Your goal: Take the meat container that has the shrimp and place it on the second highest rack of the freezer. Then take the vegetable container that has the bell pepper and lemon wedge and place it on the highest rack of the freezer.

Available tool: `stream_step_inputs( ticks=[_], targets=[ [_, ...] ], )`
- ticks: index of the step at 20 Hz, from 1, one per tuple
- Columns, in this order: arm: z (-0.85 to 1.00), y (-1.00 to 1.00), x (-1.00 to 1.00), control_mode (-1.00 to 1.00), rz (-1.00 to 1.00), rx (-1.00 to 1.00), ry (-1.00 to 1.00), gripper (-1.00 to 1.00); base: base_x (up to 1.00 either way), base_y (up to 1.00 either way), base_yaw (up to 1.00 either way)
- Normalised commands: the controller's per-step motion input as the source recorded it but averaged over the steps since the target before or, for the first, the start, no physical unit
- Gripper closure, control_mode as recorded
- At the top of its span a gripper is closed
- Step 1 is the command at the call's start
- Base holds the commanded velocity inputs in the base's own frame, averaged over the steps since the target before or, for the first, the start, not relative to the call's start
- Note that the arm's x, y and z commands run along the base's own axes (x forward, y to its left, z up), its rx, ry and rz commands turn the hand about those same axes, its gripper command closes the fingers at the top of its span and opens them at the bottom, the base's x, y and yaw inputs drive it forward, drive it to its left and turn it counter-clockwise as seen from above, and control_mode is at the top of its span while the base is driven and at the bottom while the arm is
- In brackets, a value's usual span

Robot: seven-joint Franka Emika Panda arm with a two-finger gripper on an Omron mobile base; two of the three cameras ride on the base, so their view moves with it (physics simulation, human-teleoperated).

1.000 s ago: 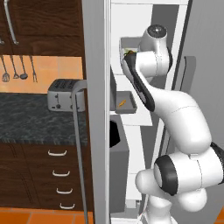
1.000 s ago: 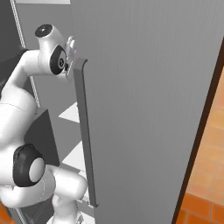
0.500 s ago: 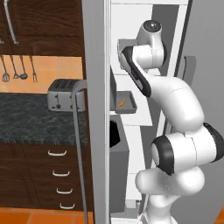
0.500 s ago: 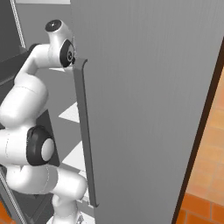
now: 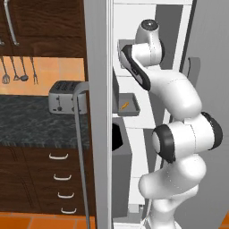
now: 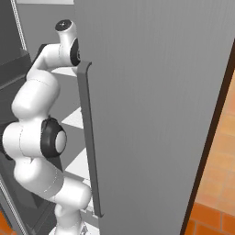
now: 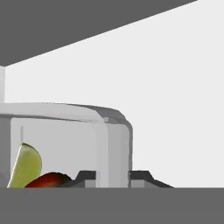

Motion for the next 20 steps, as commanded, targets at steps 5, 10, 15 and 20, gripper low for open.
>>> stream_step_inputs(
  ticks=[5, 10, 15, 20],
  targets=[
    [-0.3, 0.0, 0.12, -1.0, 0.0, 0.0, 0.0, 1.0, 0.0, 0.0, 0.0],
    [-0.03, 0.0, 0.04, -1.0, 0.0, 0.0, 0.0, 1.0, 0.0, 0.0, 0.0],
    [0.0, 0.0, 0.0, -1.0, 0.0, 0.0, 0.0, -1.0, 0.0, 0.0, 0.0],
    [0.0, 0.0, 0.0, -1.0, 0.0, 0.0, 0.0, -1.0, 0.0, 0.0, 0.0]
  ],
)
